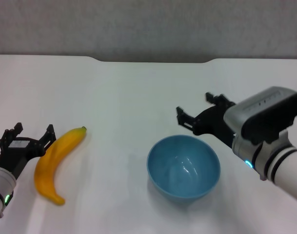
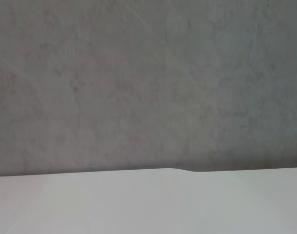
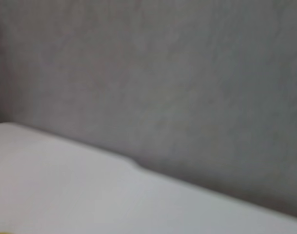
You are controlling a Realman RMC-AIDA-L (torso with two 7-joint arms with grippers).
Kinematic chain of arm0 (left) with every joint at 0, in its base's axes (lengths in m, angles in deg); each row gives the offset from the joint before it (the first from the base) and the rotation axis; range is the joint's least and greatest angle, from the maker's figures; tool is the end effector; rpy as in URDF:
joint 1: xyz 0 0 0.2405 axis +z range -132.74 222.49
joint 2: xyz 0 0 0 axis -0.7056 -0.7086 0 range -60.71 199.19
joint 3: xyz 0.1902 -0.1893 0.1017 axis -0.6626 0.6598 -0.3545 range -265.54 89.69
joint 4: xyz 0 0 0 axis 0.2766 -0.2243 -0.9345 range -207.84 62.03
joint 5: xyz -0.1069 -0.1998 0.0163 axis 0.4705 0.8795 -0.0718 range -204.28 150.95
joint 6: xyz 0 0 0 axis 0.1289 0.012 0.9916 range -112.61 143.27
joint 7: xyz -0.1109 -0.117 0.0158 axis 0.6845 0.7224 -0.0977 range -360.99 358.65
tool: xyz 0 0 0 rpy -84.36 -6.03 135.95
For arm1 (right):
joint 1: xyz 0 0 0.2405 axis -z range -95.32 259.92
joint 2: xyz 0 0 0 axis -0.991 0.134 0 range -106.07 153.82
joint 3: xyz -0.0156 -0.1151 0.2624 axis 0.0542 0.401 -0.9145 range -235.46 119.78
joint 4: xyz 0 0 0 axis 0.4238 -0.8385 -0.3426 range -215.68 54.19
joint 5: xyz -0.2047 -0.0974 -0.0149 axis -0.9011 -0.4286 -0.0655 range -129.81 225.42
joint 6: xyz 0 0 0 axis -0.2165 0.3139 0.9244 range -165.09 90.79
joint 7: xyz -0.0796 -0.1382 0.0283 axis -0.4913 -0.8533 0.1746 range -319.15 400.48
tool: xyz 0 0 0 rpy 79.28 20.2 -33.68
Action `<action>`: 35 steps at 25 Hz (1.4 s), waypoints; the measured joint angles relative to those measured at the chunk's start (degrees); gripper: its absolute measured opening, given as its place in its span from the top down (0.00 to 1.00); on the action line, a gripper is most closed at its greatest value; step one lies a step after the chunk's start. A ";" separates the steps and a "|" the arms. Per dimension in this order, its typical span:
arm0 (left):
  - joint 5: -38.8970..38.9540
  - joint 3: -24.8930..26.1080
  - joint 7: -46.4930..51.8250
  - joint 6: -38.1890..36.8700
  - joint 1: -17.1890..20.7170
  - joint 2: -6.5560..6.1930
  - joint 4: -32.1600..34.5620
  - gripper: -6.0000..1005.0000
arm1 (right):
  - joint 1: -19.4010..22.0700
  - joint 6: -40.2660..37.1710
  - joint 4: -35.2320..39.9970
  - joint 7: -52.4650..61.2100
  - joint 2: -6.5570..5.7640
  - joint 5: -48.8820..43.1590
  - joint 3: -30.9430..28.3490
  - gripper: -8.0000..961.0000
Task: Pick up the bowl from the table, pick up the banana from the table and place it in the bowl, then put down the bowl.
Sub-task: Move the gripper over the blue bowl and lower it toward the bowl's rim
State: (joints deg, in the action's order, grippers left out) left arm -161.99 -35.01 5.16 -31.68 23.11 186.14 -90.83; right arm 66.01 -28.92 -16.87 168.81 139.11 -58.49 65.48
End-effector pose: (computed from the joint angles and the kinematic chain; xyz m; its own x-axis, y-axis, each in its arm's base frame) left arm -0.3904 0.3682 -0.0627 0.7025 0.2181 0.6774 0.7077 -0.1137 -0.6973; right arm 0.2353 0.3869 -0.1095 0.8380 -0.2504 -0.4848 -0.5439 -0.4541 -0.7056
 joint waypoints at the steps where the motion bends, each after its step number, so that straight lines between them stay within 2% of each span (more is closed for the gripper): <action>1: -0.01 0.00 0.00 0.00 0.00 0.00 0.00 0.14 | 0.01 -5.23 1.07 0.14 0.00 0.00 -2.96 0.08; 6: -0.03 0.00 0.00 0.12 0.00 0.05 0.00 0.14 | -0.20 -24.73 4.47 2.26 0.00 -0.13 -13.62 0.08; 9: -0.03 0.00 -0.02 0.37 -0.06 0.07 0.00 0.14 | -1.66 -36.61 5.07 5.82 -0.07 -0.93 -20.55 0.08; 11: -0.04 0.00 -0.02 0.39 -0.15 0.07 0.00 0.14 | -3.72 -45.48 4.69 9.43 -0.21 -3.23 -26.21 0.08; 14: -0.03 0.00 -0.01 0.42 -0.34 0.09 0.00 0.14 | -6.70 -55.17 4.31 17.48 -0.26 -12.75 -32.83 0.08; 19: -0.03 0.00 0.01 0.44 -0.48 0.09 0.00 0.15 | -10.31 -64.66 4.29 25.50 -0.27 -24.68 -37.56 0.08; 24: -0.03 0.00 0.01 0.44 -0.54 0.09 0.00 0.15 | -14.15 -72.54 2.18 25.85 -0.29 -25.65 -42.05 0.08; 28: -0.03 0.00 0.01 0.43 -0.63 0.09 -0.01 0.15 | -17.76 -77.26 -2.87 25.89 -0.42 -26.28 -45.58 0.08; 32: -0.03 0.00 0.00 0.42 -0.65 0.09 -0.09 0.15 | -20.40 -78.64 -8.20 25.92 -0.52 -29.58 -48.27 0.08; 35: -0.03 0.00 0.00 0.42 -0.68 0.09 -0.25 0.16 | -20.90 -77.50 -10.27 25.54 -0.42 -30.86 -48.41 0.08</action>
State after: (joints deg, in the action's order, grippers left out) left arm -162.01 -35.02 5.16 -31.26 22.43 186.22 -91.08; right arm 45.11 -106.42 -27.13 194.36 138.70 -89.35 17.07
